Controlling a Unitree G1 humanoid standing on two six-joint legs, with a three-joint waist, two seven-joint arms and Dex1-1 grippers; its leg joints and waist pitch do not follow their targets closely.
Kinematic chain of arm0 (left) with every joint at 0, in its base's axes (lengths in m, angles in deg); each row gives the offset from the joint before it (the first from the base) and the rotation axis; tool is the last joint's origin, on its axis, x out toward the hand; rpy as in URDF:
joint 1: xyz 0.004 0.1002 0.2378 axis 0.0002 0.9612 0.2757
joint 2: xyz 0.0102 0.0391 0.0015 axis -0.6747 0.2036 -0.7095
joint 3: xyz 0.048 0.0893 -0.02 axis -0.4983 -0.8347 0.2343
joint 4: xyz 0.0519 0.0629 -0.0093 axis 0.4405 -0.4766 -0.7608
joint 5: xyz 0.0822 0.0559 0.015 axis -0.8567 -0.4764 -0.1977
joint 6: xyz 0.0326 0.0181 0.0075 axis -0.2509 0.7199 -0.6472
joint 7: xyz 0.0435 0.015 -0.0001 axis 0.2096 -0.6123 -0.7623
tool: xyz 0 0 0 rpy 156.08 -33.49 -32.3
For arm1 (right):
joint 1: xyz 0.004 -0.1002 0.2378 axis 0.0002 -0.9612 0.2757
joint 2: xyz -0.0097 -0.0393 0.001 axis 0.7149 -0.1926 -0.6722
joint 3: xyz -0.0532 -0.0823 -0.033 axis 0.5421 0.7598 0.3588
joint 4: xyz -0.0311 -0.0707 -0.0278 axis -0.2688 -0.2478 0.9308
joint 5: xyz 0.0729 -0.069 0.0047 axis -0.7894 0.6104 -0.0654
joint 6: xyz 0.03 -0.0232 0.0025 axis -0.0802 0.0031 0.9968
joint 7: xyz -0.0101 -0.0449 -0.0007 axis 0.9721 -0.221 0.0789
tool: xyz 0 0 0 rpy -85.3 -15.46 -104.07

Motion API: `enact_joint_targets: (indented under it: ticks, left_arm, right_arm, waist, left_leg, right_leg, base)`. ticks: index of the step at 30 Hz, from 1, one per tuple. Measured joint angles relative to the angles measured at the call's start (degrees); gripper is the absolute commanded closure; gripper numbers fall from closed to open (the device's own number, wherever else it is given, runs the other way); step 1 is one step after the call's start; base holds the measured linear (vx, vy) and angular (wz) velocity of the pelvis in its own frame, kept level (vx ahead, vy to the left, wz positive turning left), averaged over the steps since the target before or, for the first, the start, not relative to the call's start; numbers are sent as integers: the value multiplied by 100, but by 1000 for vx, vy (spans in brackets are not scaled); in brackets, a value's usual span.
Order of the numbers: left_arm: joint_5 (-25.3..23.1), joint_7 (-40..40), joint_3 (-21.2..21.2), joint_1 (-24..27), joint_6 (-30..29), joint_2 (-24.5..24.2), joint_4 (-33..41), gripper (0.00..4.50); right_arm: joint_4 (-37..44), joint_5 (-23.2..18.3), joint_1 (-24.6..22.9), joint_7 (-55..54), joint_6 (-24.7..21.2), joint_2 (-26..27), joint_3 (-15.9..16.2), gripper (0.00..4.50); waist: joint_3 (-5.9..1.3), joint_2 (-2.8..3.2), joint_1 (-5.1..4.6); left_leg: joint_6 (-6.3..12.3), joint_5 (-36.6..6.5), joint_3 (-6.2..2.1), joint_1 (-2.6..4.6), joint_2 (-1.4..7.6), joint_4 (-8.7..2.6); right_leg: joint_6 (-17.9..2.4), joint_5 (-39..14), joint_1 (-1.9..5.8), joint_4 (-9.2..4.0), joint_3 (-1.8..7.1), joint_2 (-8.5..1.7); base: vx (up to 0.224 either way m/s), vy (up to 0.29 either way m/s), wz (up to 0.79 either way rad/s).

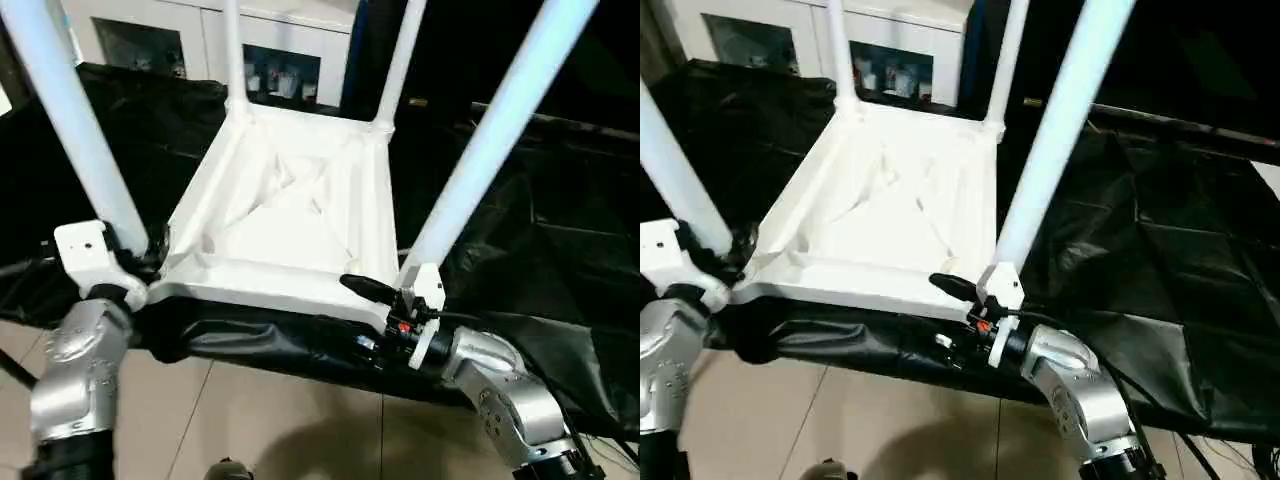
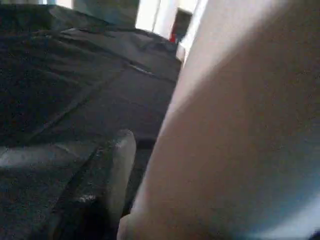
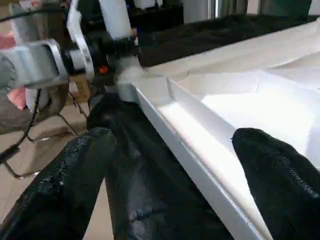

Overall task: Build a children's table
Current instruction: Flip table

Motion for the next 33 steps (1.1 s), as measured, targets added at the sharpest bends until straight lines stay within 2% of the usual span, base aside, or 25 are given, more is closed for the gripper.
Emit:
enact_joint_targets:
  ticks: [3, 8, 10, 13, 14, 15, 18, 21, 26, 29, 31, 33]
  left_arm:
    - [58, 222, 1, 4, -223, 357, 319, 196]
    - [455, 543, 21, -77, -428, 775, 530, 195]
    - [505, 604, 7, -118, -522, 894, 598, 196]
    - [504, 779, -42, -233, -681, 1106, 651, 196]
    - [504, 829, -61, -277, -725, 1169, 651, 196]
    - [503, 890, -81, -318, -763, 1253, 652, 196]
    - [500, 1221, -150, -473, -835, 1557, 649, 196]
    - [511, 1420, -147, -686, -837, 1705, 556, 197]
    - [525, 1485, -121, -770, -836, 1730, 538, 198]
    - [465, 1478, -148, -771, -835, 1690, 538, 198]
    - [440, 1479, -164, -772, -836, 1684, 528, 198]
    - [439, 1486, -147, -777, -835, 1693, 512, 198]
  right_arm:
    - [-10, 40, 3, -121, -5, 28, -11, 25]
    - [83, 94, 43, -235, 34, 112, -46, 25]
    - [111, 103, 95, -279, 81, 121, -81, 25]
    - [95, 121, 142, -485, 160, 221, -190, 25]
    - [78, 120, 181, -562, 191, 264, -246, 5]
    - [57, 82, 225, -662, 186, 336, -332, 5]
    - [56, -457, 378, -759, -248, 505, -691, 0]
    - [161, -601, 330, -623, -477, 389, -684, 0]
    - [285, -896, 160, -452, -677, 259, -711, 0]
    - [589, -1170, 150, -219, -876, 76, -833, 0]
    - [645, -1183, 176, -246, -947, 9, -917, 0]
    - [276, -875, 366, -742, -951, 88, -978, 0]
  waist:
    - [21, -31, 25]
    - [27, -41, 61]
    - [32, -64, 65]
    - [38, -70, 85]
    - [38, -71, 84]
    - [39, -72, 84]
    - [53, -98, 60]
    - [79, -144, 46]
    - [80, -146, 29]
    - [81, -145, 33]
    - [81, -145, 29]
    - [81, -145, 23]
  left_leg:
    - [0, 0, 6, -11, 0, 1]
    - [12, 9, 18, -40, 0, 1]
    - [24, 17, 22, -44, 0, 1]
    - [33, 24, 23, -66, -1, 11]
    - [36, 26, 23, -77, -1, 14]
    - [36, 27, 22, -86, -1, 17]
    - [40, 32, 21, -91, -1, 22]
    - [36, 48, 19, -95, 5, 21]
    - [50, 63, 19, -110, 3, 24]
    - [52, 63, 18, -110, 3, 24]
    - [56, 66, 18, -109, 3, 25]
    - [59, 76, 20, -105, 3, 25]
  right_leg:
    - [0, 0, -9, -1, 0, -3]
    - [1, -1, -39, -1, 1, -4]
    - [2, -1, -39, -1, -1, -5]
    - [9, 3, -49, -2, -2, -11]
    - [16, 9, -57, -2, -1, -12]
    - [21, 14, -65, -2, 0, -12]
    - [25, 26, -72, 2, 1, -12]
    - [25, 28, -75, 5, -3, -5]
    - [26, 28, -84, -1, 0, -6]
    - [26, 29, -84, -3, -1, -6]
    - [28, 30, -83, -1, 0, -6]
    - [28, 36, -82, 4, -1, -6]
  base:
    - [0, 0, 0]
    - [0, 0, 0]
    - [0, 0, 0]
    - [0, 0, 0]
    - [0, 0, 0]
    - [0, 0, 0]
    - [0, 0, 0]
    - [0, 0, 0]
    - [0, 0, 0]
    - [0, 0, 0]
    - [0, 0, 0]
    - [0, 0, 0]
